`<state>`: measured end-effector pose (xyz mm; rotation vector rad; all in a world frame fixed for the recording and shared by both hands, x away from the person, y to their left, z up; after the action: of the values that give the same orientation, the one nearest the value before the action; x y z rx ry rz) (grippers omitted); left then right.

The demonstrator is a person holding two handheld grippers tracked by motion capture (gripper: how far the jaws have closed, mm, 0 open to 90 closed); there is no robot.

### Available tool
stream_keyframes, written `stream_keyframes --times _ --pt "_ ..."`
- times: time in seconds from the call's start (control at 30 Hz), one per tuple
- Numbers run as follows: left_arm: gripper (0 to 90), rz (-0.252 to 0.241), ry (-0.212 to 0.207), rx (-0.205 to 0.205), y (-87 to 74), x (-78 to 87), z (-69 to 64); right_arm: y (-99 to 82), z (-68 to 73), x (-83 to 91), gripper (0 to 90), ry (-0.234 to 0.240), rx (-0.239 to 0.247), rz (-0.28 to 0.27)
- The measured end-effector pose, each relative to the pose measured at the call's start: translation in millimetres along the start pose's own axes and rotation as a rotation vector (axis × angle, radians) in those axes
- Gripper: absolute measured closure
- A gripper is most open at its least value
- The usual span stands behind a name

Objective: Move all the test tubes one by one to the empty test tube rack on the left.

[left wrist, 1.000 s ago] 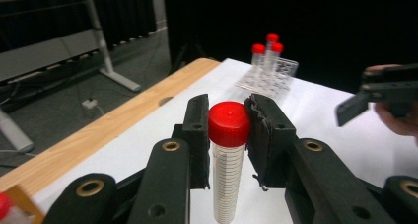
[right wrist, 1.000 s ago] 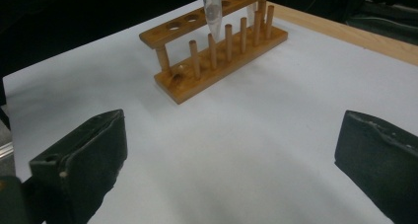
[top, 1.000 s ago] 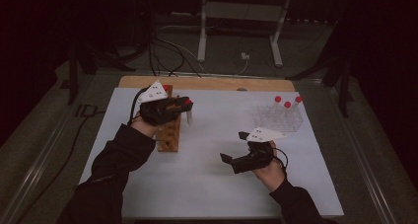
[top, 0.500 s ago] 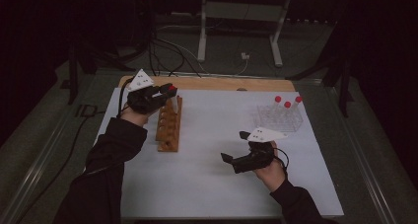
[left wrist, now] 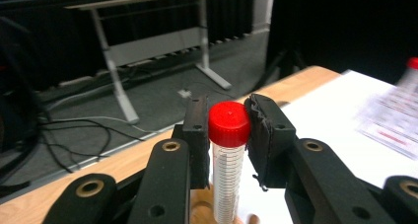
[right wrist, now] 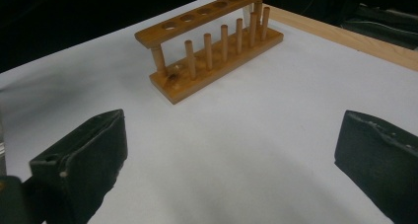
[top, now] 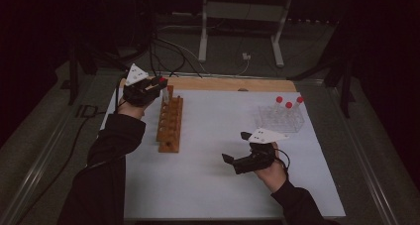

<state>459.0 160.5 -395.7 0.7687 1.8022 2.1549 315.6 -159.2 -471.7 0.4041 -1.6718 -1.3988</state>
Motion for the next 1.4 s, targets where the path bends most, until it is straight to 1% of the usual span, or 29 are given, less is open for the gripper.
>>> stream_keyframes --times 0.03,0.13,0.27,0.3,0.33,0.4,0.63,0.67,0.83,0.9,1.1,1.23,1.4 --pt "72.2 -0.003 0.014 0.001 -0.7 -1.4 1.7 -0.2 -0.2 -0.1 0.0 -0.001 0.0 0.001" --pt "72.2 -0.01 0.036 0.012 -3.0 -5.1 6.3 -0.9 -0.4 -0.8 0.0 0.0 0.0 0.004" --pt "72.2 -0.014 0.058 0.032 -8.2 -11.6 10.0 -1.5 -0.4 -1.4 0.0 0.007 -0.003 0.008" --pt "72.1 -0.014 0.057 0.044 -10.1 -13.1 10.5 -1.5 -0.3 -1.5 0.0 0.004 -0.002 0.008" --pt "72.2 -0.007 0.063 0.043 -12.1 -14.6 10.8 -1.6 -0.4 -1.4 0.0 0.005 -0.003 0.007" --pt "72.1 0.001 0.062 0.051 -16.5 -17.6 10.2 -1.7 -0.5 -1.2 0.0 0.005 -0.003 0.008" --pt "72.0 0.054 0.059 0.054 -32.2 -27.0 5.8 -2.5 -2.0 -0.5 0.0 0.007 -0.005 0.009" --pt "72.0 0.061 0.064 0.047 -34.6 -28.2 4.9 -2.4 -2.0 -0.3 0.0 0.008 -0.006 0.009" --pt "72.0 0.1 0.06 0.04 -46.1 -33.8 3.1 -2.3 -2.8 0.2 0.0 0.008 -0.01 0.007" --pt "72.0 0.117 0.061 0.03 -50.0 -35.5 2.1 -2.6 -3.0 0.1 0.0 0.007 -0.011 0.009" --pt "71.8 0.148 0.064 0.03 -61.0 -36.9 1.3 -2.5 -3.3 0.5 0.0 0.008 -0.011 0.007" --pt "71.8 0.159 0.061 0.022 -61.1 -36.9 1.0 -2.6 -3.6 0.4 0.0 0.008 -0.011 0.011" --pt "71.9 0.205 0.067 -0.025 -57.1 -37.2 -1.4 -3.0 -4.5 0.3 0.0 0.007 -0.013 0.012"
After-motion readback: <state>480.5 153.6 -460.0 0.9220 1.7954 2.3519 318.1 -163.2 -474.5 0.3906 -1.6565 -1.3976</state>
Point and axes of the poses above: each handheld gripper's, and its own axes: x roughly backward along the jaws, y roughly out of its top, z roughly to its left, the point moved 4 cm from there along -x, roughly forward along the jaws, and after that the axes turned 2 degrees about y, right-handed, at the moved point
